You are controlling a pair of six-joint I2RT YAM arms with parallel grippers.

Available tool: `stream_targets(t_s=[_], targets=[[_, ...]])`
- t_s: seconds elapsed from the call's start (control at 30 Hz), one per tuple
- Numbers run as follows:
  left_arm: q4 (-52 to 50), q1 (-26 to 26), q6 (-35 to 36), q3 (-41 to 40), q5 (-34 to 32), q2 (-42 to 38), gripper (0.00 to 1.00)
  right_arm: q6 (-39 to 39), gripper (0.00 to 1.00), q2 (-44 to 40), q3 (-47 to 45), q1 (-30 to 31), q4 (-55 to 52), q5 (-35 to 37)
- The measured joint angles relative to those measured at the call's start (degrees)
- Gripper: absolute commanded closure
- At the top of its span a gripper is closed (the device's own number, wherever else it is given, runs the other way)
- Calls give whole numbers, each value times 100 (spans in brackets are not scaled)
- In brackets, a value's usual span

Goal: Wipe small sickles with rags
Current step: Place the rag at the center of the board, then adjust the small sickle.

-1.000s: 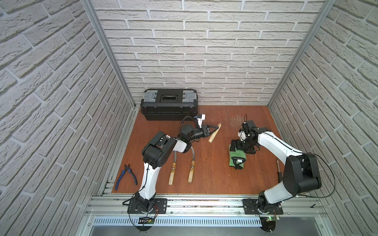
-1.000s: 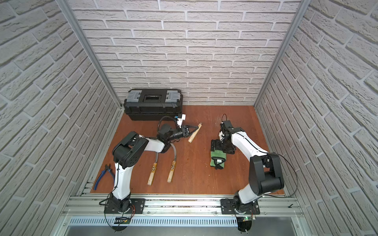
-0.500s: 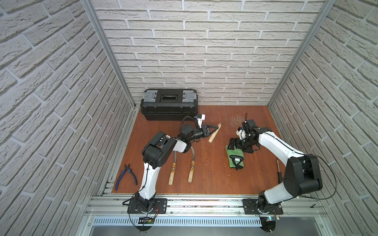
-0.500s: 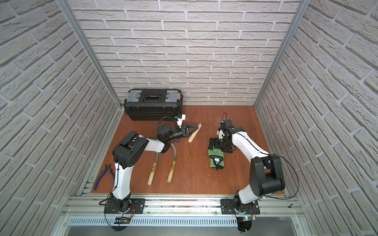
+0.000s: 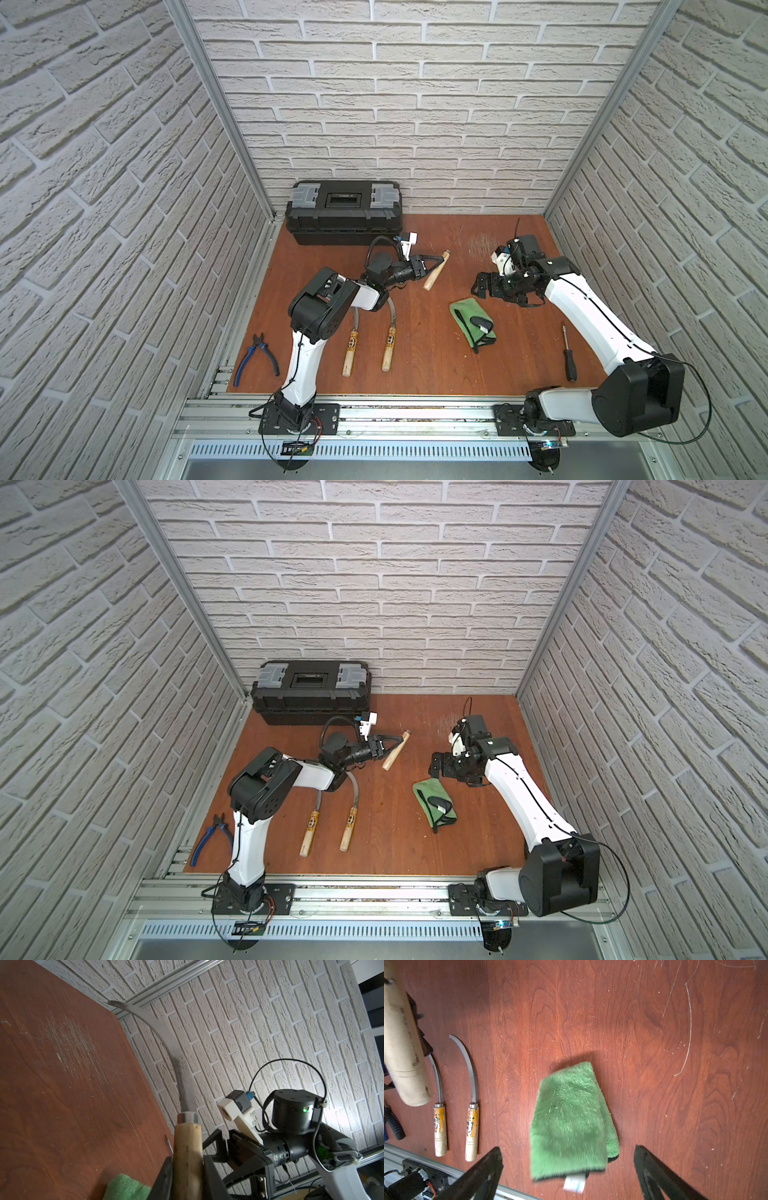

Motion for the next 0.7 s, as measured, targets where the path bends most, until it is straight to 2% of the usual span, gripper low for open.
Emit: stream_targets(t_s=[0.33,0.5,0.57,0.7], targets=[[0,-11,0,0,2,0,100,50,2,-96,173,0,-76,-105],[0,-37,0,0,0,0,100,525,32,-81,-46,26,745,-627],[0,-42,0,0,0,0,100,802,36,17,-122,85,1165,-787],[0,-48,-2,2,0,0,100,1331,38,328,-133,229,1980,-992]])
